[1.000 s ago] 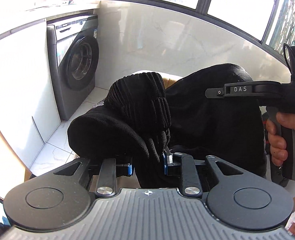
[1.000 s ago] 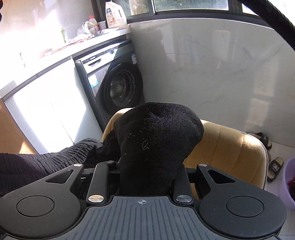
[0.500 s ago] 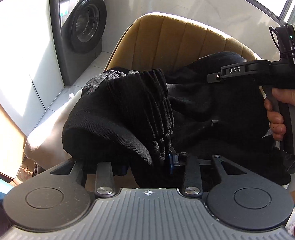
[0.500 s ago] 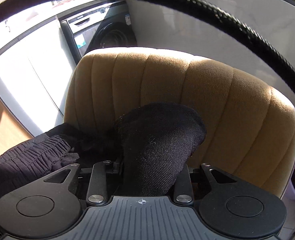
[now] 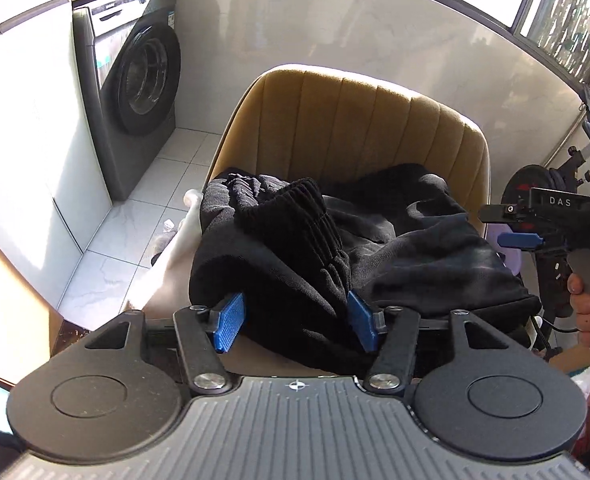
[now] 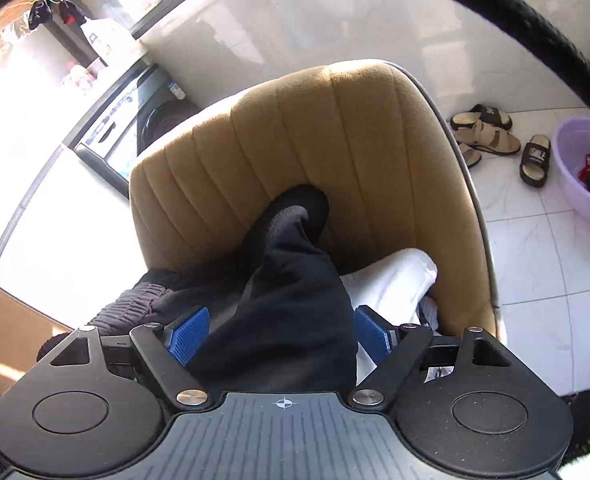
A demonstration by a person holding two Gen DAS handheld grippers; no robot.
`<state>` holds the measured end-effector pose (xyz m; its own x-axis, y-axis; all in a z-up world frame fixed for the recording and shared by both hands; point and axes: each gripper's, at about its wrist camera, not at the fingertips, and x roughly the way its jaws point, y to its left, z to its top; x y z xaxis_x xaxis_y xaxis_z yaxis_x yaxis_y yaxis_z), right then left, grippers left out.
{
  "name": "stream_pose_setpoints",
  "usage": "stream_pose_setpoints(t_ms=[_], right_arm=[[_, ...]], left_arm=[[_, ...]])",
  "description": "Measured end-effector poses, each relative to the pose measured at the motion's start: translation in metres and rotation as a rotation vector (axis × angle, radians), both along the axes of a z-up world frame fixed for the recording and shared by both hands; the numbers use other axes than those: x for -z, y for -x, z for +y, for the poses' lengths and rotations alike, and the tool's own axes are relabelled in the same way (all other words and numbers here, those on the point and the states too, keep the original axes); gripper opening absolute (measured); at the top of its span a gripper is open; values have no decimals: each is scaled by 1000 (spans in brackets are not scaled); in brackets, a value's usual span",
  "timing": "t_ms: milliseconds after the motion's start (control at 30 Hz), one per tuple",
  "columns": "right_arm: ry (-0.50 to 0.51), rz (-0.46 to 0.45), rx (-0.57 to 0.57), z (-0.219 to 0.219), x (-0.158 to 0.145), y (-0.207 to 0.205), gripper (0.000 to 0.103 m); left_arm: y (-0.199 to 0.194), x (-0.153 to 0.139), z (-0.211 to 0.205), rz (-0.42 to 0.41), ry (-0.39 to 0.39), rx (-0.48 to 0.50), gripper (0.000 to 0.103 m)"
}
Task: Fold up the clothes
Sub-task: 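Lower the trousers onto the clothes stack on the chair and open both tools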
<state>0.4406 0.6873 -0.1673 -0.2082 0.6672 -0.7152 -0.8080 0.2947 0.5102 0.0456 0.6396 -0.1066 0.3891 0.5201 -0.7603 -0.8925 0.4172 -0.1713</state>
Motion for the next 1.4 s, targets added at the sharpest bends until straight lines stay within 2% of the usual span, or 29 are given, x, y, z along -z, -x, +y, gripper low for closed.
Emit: stream_pose_setpoints(t_ms=[67,167,200,267,367,400,467,567,700,767,833,900,1067,1167,1233,1300,1400], right_arm=[[21,6,10,-38,1,1,73],[48,-20,54,-62,13,23,66],[57,-29,69,-70,17,30,61],[83,-66,130,-77,21,34,38],[84,-58,184,-79,13,37,26],[93,-65,187,-82,9,36,26],[111,-85,191,-93,0,36,26],[109,-134,206,-108,-10,47,30],[17,-254,193,-113,-30,78,35],[-17,-291,148,-109,-36,96,44],[7,-322,87,-98,-31,112,49],[71,-350,51,-87,-15,122,49],[133,-420,20,-74,19,139,51],[142,-450,11,-66,26,147,56],[150,-470,0,-60,27,150,59],[158,-476,-8,-57,28,154,61],[162,-468,-13,-57,27,156,62]], left_arm=[[1,-8,4,0,-57,7,60],[-5,-11,17,-37,-86,55,60],[-11,-12,20,-33,-96,78,60],[-21,-18,19,-33,-138,126,60],[-36,-27,25,-47,-219,201,60],[-40,-29,25,-62,-227,239,60],[-49,-32,26,-89,-241,312,60],[-57,-11,33,-51,-203,370,62],[-66,18,43,0,-153,445,62],[-59,33,52,35,-112,438,62],[-46,50,62,65,-64,415,62],[-33,65,71,78,-15,392,62],[-37,71,73,100,-33,428,62],[-43,77,76,111,-23,407,63],[-48,77,78,111,-11,394,69],[-53,76,76,120,-1,413,84],[-61,77,66,166,-25,454,92]])
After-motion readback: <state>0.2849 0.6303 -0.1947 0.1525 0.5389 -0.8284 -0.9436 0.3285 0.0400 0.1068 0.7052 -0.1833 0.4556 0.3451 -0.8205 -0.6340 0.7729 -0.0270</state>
